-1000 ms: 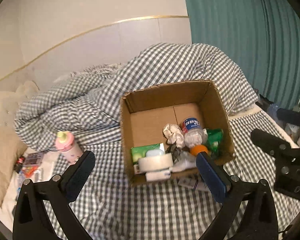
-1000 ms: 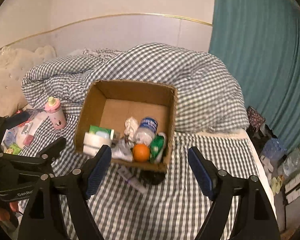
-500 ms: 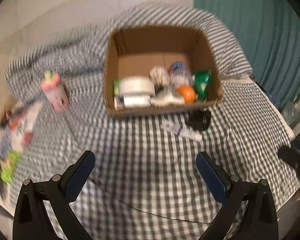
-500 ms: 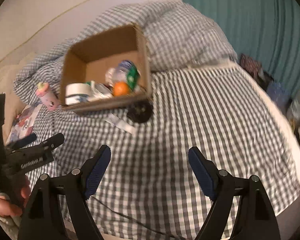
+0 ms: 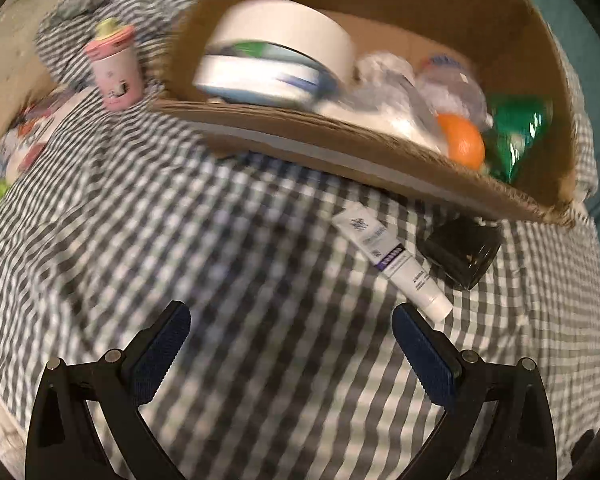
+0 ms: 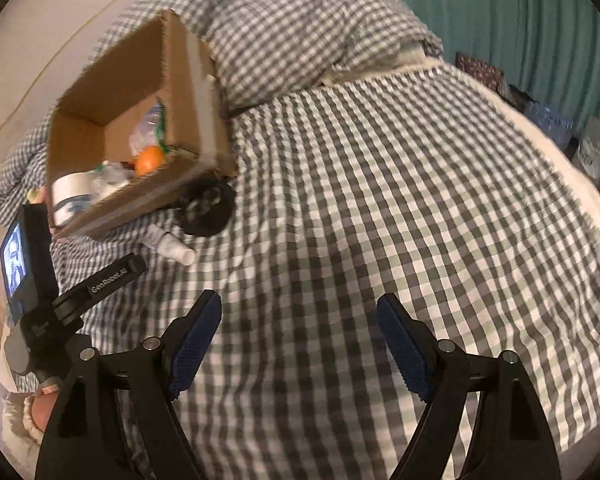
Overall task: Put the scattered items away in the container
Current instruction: 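Move both tools toward the white tube and black object beside the box, then grasp the white tube with the left tool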
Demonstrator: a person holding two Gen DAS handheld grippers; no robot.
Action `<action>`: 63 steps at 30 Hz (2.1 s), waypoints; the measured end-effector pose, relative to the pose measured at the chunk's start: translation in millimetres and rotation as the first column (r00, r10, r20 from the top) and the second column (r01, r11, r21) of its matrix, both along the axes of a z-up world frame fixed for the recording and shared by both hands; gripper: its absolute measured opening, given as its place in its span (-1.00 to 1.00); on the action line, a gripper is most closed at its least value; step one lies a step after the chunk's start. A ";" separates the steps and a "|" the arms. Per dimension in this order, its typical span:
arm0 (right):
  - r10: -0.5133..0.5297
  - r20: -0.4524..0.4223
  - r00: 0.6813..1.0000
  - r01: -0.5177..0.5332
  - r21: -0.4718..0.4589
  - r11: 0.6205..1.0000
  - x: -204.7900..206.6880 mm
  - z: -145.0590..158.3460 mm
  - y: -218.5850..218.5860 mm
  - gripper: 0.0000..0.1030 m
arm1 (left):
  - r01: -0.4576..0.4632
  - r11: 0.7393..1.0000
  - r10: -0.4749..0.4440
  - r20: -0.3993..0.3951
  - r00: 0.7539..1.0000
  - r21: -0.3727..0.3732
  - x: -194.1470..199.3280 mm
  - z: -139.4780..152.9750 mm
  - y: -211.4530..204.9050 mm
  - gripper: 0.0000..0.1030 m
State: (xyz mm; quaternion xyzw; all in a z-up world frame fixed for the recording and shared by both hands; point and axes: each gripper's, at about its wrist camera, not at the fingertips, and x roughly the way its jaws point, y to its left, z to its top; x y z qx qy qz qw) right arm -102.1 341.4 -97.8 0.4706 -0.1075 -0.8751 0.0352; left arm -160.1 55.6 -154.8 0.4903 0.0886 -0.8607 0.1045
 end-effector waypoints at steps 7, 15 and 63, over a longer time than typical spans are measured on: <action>0.001 0.032 0.999 -0.001 -0.016 1.000 -22.6 -20.3 8.9 0.55 | 0.073 0.992 -0.074 -0.010 0.997 -0.107 -22.4 -17.8 36.8 1.00; 0.014 0.047 0.999 -0.014 -0.006 1.000 -28.8 -27.3 5.8 0.55 | 0.021 0.991 -0.024 -0.019 1.000 -0.129 -16.9 -14.3 37.6 1.00; 0.124 0.005 0.992 -0.124 0.047 0.991 -57.5 -29.8 -65.8 0.55 | -0.080 0.984 0.101 -0.128 0.987 0.158 -27.0 -13.8 -24.7 0.68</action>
